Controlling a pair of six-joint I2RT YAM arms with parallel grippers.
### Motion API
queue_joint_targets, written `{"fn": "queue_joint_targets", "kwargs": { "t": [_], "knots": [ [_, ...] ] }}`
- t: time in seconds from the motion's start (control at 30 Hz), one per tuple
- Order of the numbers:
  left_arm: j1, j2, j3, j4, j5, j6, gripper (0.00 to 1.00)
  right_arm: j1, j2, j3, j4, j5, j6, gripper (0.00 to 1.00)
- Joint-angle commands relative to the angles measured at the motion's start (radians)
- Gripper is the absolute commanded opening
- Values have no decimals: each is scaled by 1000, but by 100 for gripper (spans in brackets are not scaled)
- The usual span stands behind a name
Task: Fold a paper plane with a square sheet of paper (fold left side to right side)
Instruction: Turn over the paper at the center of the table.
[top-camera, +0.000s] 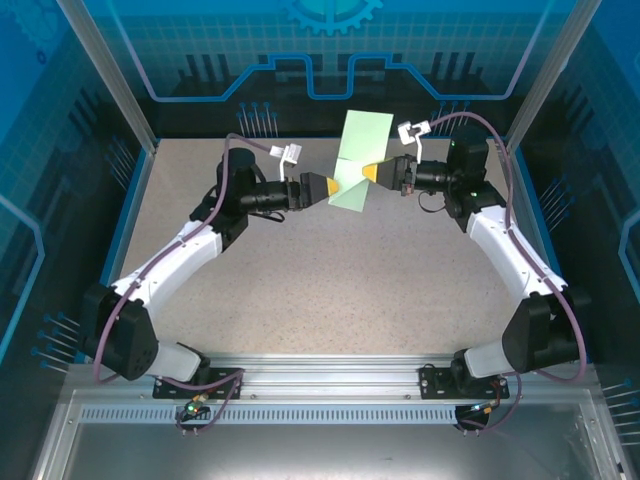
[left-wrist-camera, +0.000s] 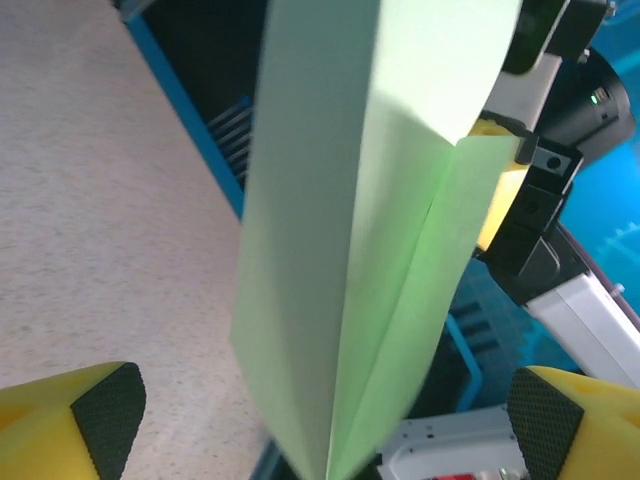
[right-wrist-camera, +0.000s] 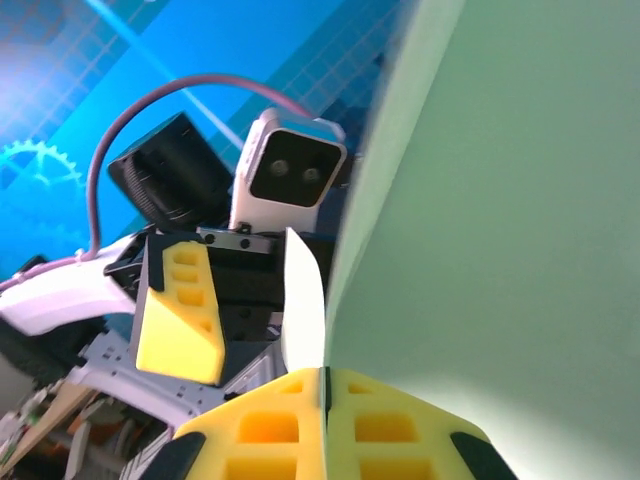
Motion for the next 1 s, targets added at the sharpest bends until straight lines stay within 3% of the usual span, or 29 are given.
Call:
{"fn": "queue_joint_targets", "kwargs": {
  "t": [0.0,0.2,0.33,0.67,0.87,0.97],
  "knots": [
    [-18,24,32,112,80,-53,94,33,-18,47,-37,-69,-28,3],
    [-22,25,40,123,84,-60,80,50,-19,63,-33,-89,-16,3],
    [-22,12,38,124,82,-57,56,51,-18,63,-54,-84,-26,4],
    [-20,-1,35,48,50,-11,17,33,-14,51,-119,-41,-62,12],
    [-22,-4,64,-107,-30,80,12,-13,-30,65,-299,36,-163,34],
    [-34,-12,110,-319,-189,199,11,-67,-43,96,-524,239,-263,53]
  ]
}}
